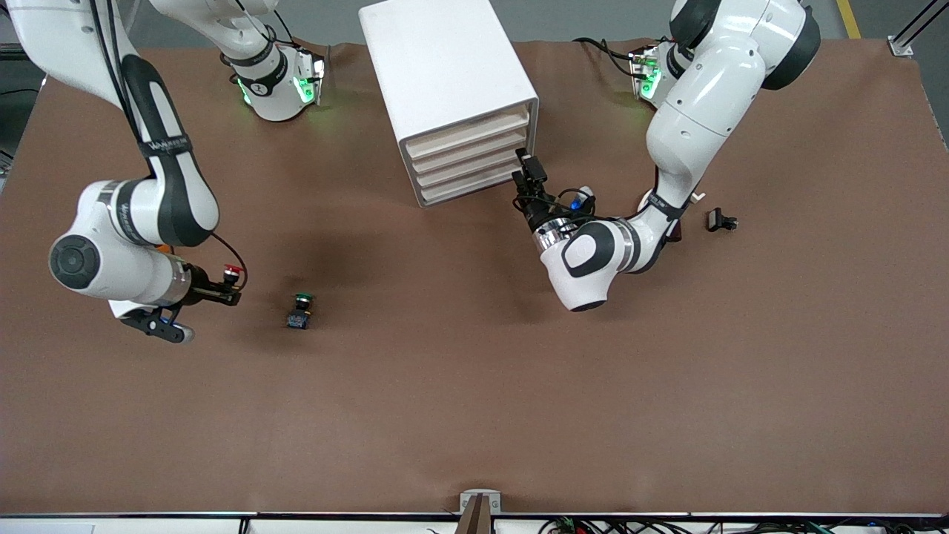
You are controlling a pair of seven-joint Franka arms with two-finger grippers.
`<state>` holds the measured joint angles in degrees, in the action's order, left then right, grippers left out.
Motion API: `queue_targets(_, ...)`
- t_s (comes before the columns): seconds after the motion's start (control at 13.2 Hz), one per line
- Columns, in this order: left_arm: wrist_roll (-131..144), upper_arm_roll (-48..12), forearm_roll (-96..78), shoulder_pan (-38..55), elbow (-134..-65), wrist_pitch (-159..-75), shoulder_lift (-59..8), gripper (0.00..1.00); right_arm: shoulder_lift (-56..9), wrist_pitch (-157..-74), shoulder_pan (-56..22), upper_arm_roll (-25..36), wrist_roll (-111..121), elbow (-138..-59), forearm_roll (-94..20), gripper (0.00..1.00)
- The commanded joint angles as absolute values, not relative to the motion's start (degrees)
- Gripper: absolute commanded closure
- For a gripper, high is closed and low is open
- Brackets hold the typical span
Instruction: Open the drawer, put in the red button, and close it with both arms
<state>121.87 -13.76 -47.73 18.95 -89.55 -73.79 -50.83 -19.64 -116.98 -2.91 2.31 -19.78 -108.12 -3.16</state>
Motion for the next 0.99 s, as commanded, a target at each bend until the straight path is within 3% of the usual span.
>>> queue_targets(0.0, 123.3, -13.6, -49.1, 19.7, -90.3, -72.9, -51.0, 0.43, -13.8, -110.8, -3.5, 2.2, -22.9, -109.4, -3.6, 1.00)
queue_targets(0.3, 124.3, -13.7, -49.1, 20.6, -92.3, -72.5, -50.8, 0.43, -6.5, -99.3, -6.4, 2.2, -30.6, -108.6, -3.6, 1.00)
queue_targets(0.53, 124.9, -14.0, -49.1, 20.7, -93.9, -71.8, -50.5, 0.44, -4.6, -92.1, -8.4, 2.1, -37.1, -104.8, -3.6, 1.00)
queue_targets(0.91, 126.2, -14.2, -49.1, 20.8, -94.0, -70.4, -50.3, 0.58, -3.8, -83.5, -13.4, 2.0, -48.8, -97.3, -3.6, 1.00)
